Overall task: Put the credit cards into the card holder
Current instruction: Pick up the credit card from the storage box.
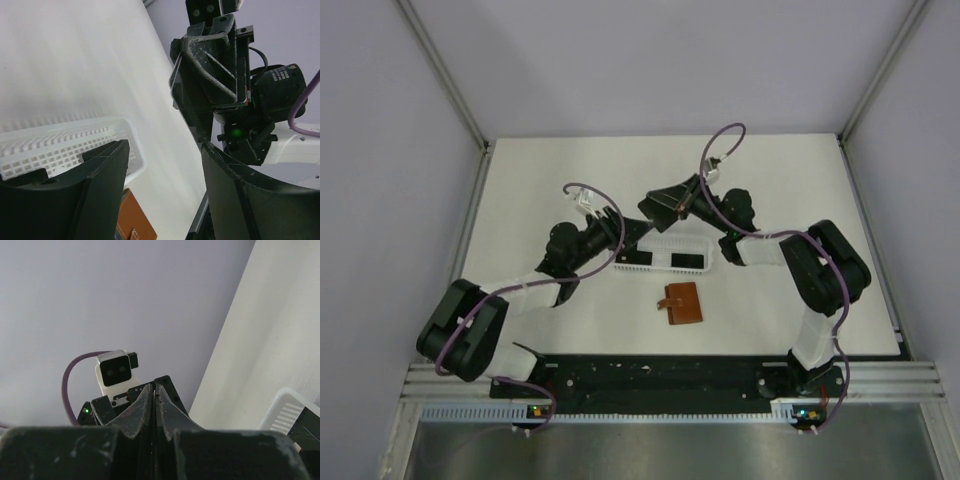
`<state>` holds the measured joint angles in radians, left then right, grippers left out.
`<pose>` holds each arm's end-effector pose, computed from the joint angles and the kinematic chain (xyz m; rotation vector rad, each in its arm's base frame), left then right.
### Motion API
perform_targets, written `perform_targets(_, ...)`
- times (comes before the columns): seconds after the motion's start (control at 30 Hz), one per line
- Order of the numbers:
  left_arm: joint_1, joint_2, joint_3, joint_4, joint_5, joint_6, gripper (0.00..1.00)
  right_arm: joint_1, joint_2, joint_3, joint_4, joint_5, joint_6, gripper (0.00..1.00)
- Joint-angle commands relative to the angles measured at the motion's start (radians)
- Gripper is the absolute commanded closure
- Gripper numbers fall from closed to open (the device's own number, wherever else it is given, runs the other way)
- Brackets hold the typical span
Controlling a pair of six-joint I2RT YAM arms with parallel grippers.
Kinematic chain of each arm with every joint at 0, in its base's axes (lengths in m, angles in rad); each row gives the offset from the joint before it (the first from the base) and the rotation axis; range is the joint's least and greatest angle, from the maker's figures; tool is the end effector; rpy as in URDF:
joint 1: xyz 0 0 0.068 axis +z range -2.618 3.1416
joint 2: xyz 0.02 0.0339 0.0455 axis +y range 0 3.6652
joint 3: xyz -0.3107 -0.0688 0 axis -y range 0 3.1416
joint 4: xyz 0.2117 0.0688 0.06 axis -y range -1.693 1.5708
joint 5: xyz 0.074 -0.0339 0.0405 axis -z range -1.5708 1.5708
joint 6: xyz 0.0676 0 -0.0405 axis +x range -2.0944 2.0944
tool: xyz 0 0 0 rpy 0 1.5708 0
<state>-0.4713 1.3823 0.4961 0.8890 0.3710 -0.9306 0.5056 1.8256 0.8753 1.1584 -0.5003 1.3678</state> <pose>0.2376 -0.1486 0.2930 -0.0762 1.7461 -1.3572 0.3348 0.2224 0.3044 0.2111 1.6681 1.8360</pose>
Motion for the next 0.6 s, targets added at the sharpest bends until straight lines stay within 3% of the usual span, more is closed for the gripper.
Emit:
perform_targets(0.0, -0.010, 0.038, 0.002, 0.247, 0.026, -0.105, 0.35, -0.001, -0.031, -0.025, 0.067, -0.023, -0.003, 1.00)
perform_targets(0.3, -0.012, 0.061, 0.021, 0.281, 0.032, -0.117, 0.41, 0.001, -0.034, -0.038, 0.084, -0.038, -0.006, 1.00)
perform_targets(0.57, -0.015, 0.113, 0.038, 0.324, 0.066, -0.140, 0.68, 0.007, -0.032, -0.022, 0.089, -0.083, 0.002, 1.00)
